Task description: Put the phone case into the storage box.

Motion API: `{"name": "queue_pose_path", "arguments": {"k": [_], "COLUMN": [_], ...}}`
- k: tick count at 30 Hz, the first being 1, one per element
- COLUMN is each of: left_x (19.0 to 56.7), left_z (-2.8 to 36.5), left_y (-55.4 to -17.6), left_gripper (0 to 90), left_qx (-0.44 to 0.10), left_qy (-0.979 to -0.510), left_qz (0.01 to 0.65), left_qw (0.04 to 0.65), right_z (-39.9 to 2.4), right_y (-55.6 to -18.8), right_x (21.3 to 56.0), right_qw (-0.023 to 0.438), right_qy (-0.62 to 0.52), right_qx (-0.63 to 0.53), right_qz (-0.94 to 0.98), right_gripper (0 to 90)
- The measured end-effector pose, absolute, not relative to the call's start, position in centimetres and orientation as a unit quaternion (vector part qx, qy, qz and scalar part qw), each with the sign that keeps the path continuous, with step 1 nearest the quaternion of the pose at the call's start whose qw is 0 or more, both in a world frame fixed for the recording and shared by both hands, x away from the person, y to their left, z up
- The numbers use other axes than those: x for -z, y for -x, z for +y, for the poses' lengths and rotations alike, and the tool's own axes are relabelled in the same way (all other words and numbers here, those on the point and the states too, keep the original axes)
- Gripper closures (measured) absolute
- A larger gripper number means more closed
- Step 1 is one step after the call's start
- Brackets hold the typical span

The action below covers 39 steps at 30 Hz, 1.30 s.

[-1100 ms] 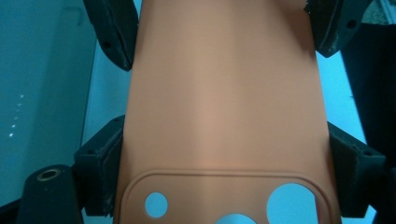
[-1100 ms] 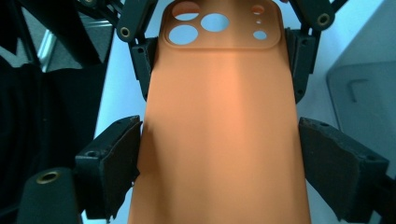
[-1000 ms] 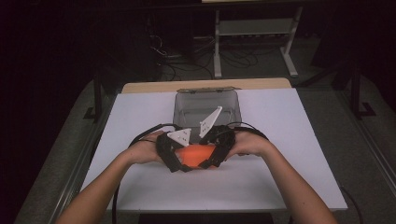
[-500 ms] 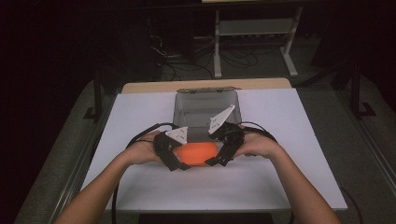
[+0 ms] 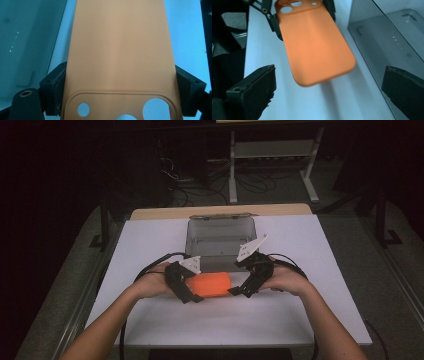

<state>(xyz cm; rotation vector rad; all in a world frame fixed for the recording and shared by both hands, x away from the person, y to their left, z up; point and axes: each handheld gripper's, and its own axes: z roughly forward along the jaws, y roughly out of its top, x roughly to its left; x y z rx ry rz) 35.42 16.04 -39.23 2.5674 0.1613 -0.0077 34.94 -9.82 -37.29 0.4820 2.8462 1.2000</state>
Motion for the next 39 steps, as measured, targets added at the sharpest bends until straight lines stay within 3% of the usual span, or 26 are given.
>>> {"name": "queue_pose_path", "arguments": {"k": [23, 39], "left_x": [39.7, 39.7], "left_z": [16.8, 17.7], "left_y": [-35.1, -34.8], "left_gripper": [15.7, 15.7], "left_qx": [-0.007, -0.026], "left_qy": [-0.954, -0.942], "left_qz": [0.110, 0.159], "left_qw": [0.279, 0.293], "right_z": [-13.2, -15.0], "right_y": [-33.2, -31.2], "right_x": [39.3, 41.1], "right_qw": [0.062, 0.125], "right_qy": [-0.263, -0.332], "right_qx": [-0.402, -0.407], "right_qz": [0.875, 0.842], "right_gripper": [0.0, 0.0]}}
